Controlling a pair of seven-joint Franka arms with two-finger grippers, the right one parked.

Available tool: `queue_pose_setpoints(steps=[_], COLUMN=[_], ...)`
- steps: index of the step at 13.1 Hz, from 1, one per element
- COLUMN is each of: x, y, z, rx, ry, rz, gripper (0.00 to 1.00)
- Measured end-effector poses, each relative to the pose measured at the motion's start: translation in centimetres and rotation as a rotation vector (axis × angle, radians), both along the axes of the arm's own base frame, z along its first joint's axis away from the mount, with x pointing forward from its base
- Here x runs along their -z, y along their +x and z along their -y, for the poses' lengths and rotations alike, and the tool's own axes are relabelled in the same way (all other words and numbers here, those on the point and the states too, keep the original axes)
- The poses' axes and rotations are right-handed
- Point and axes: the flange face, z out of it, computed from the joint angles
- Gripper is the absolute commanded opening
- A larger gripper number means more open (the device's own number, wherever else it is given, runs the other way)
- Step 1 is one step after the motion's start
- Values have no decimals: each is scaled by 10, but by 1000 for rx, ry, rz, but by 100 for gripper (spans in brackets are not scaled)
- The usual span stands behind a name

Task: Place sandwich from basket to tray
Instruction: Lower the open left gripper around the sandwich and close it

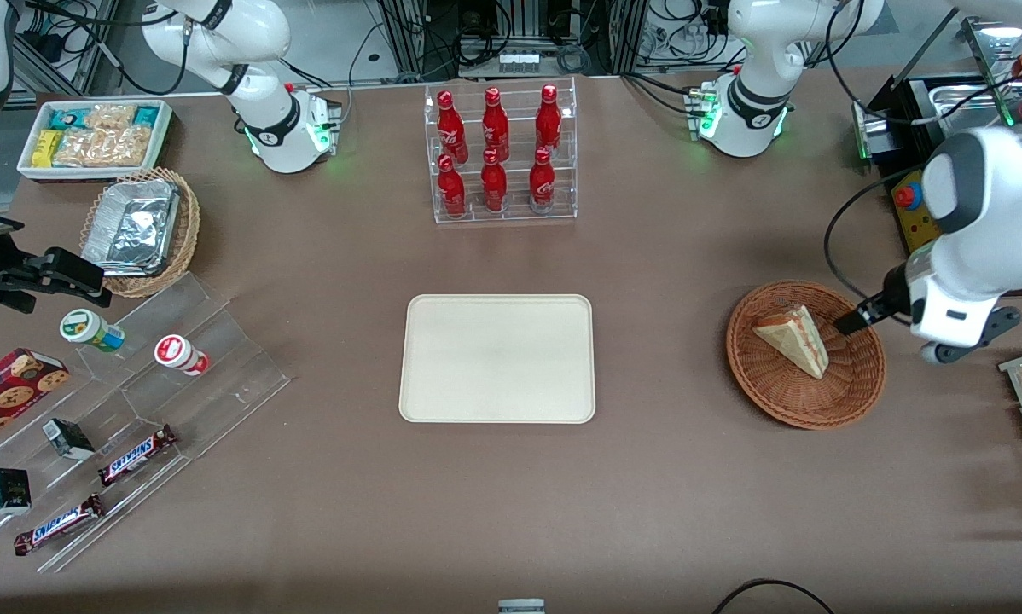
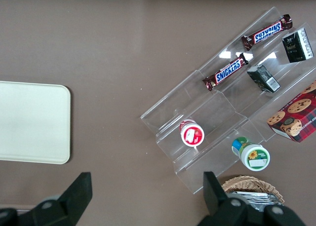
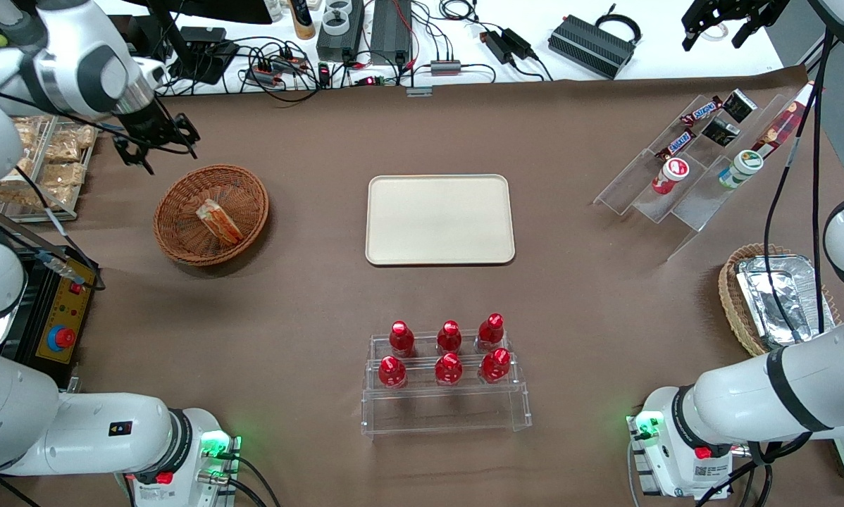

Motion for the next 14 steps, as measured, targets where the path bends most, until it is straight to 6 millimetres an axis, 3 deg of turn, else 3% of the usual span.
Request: queue_pose_setpoints(steps=[4,10,14], x=[95,153,173], y=[-22,-25,-27], z=[3,10,10], rx=[-179,-293,-295], ry=[12,24,27], rz=[41,14,-6], gripper=[100,99,57])
